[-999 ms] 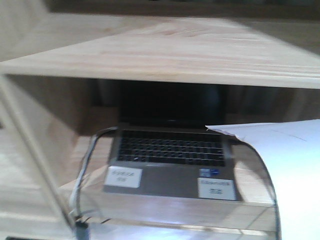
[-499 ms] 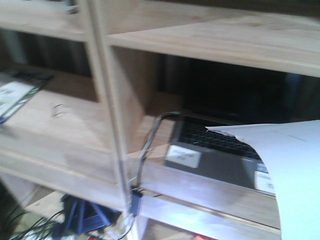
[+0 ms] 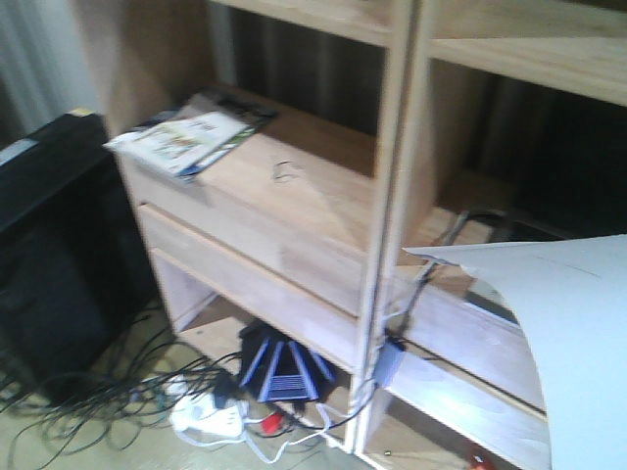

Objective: Grab stapler and paper to desk for stapling
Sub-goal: 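Drive the base away from the shelf toward the desk holding both items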

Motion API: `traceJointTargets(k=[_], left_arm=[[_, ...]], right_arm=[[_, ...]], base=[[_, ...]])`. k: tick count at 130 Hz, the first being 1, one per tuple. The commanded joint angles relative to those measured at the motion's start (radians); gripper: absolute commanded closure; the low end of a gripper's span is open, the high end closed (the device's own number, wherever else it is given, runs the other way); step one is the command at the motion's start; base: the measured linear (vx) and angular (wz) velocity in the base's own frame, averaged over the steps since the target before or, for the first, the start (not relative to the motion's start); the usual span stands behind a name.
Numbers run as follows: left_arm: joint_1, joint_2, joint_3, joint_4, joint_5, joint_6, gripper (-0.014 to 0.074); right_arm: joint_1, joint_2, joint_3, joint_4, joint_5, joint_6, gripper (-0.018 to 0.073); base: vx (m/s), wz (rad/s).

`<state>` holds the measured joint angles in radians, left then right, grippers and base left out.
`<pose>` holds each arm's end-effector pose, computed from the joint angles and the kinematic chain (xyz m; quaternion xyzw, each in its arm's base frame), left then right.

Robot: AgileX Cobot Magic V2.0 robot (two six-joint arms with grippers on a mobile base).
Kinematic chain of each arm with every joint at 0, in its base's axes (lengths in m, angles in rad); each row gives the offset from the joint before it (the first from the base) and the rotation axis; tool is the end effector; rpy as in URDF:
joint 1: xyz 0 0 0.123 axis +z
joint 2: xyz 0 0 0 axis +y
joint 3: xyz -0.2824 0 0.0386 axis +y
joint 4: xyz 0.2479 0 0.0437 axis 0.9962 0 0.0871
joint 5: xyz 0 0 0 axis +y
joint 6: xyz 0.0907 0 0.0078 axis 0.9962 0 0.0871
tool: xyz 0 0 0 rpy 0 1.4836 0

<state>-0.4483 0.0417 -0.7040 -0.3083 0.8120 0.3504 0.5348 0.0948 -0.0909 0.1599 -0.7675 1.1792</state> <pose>-0.0296 -0.0080 0.3567 0.2794 0.6638 -0.1865 0.6682 0.0316 0.0070 0.2984 0.1796 0.3102 0.7276 0.5849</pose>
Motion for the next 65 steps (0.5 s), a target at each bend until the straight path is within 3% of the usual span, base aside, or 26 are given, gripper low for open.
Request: traceJointTargets(k=[1, 65], left_arm=[[0.001, 0.02, -0.024, -0.025, -0.115, 0.0, 0.0603], [0.001, 0.02, -0.024, -0.025, -0.115, 0.0, 0.0603]], right_arm=[[-0.006, 0.012, -0.028, -0.023, -0.039, -0.015, 0.0565], [-0.006, 0.012, -0.028, -0.023, -0.039, -0.015, 0.0565]], base=[[-0.12, 0.48], [-0.1, 0.4]])
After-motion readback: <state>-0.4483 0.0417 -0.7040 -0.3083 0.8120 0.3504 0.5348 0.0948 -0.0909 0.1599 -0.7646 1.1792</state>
